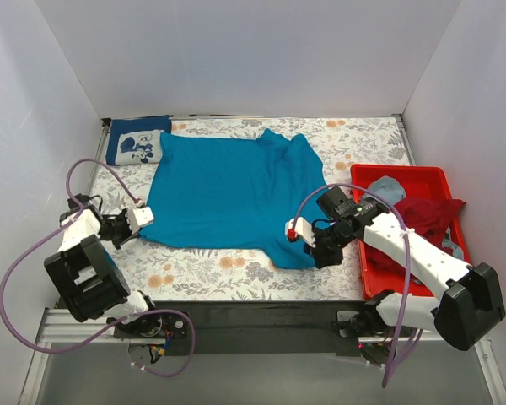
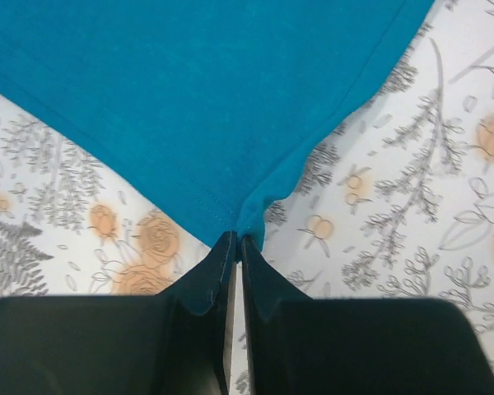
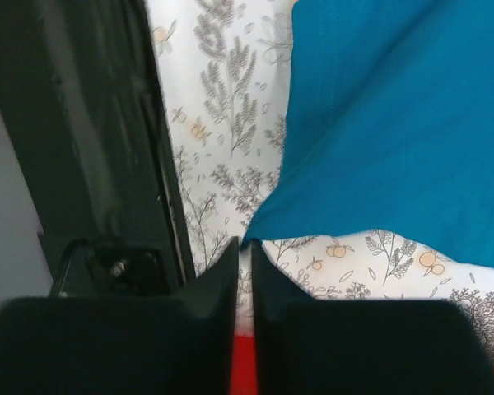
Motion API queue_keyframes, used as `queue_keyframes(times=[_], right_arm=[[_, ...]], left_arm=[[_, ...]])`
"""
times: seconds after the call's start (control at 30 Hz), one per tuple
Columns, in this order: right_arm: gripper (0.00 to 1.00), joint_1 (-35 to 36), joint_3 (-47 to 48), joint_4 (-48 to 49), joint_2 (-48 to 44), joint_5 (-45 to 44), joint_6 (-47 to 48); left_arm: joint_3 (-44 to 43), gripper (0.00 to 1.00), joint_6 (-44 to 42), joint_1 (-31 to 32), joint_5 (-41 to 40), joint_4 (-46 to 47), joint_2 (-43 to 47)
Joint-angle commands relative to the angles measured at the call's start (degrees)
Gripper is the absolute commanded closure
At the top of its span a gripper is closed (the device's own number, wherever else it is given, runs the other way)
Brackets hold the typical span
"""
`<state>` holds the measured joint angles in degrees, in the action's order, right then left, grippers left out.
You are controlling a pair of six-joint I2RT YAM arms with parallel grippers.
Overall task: Fold and stack the t-shirts
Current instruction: Flatten the tshirt out
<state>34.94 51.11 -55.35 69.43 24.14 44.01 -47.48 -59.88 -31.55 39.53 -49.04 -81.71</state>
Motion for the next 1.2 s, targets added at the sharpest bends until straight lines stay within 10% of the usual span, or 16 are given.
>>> queue_keyframes(times=[0.0,0.07,0.17,0.37,0.7,1.17], right_arm=[[0.78,0.83,4.24,-7.31,-1.84,3.55,6.87],[0.39,0.57,7.23,-7.05,-0.79,1.36,6.7],[0.29,-4.43,13.65,-6.09,3.24,3.71,5.66],[0.49,-6.72,19.89,5.74,15.02,-5.39,-5.14],[0.64,-8.3,22.9,15.09,31.19,-17.01,-12.01],[0.78,-5.5,4.9,7.04,26.91,-15.28,-6.93]], left_arm=[[1.96,0.96,-10.78,-0.53,-2.61,-5.63,2.79],[0.21,0.85,-9.13,-0.53,-2.0,-7.64,2.44],[-6.44,0.68,-6.66,-0.79,1.41,-13.77,0.42],[-12.47,0.56,12.11,2.62,9.78,-6.22,-1.08],[-7.35,0.69,47.29,14.5,-5.94,15.37,-8.1],[5.19,0.87,42.14,14.5,-22.3,2.4,-1.36]])
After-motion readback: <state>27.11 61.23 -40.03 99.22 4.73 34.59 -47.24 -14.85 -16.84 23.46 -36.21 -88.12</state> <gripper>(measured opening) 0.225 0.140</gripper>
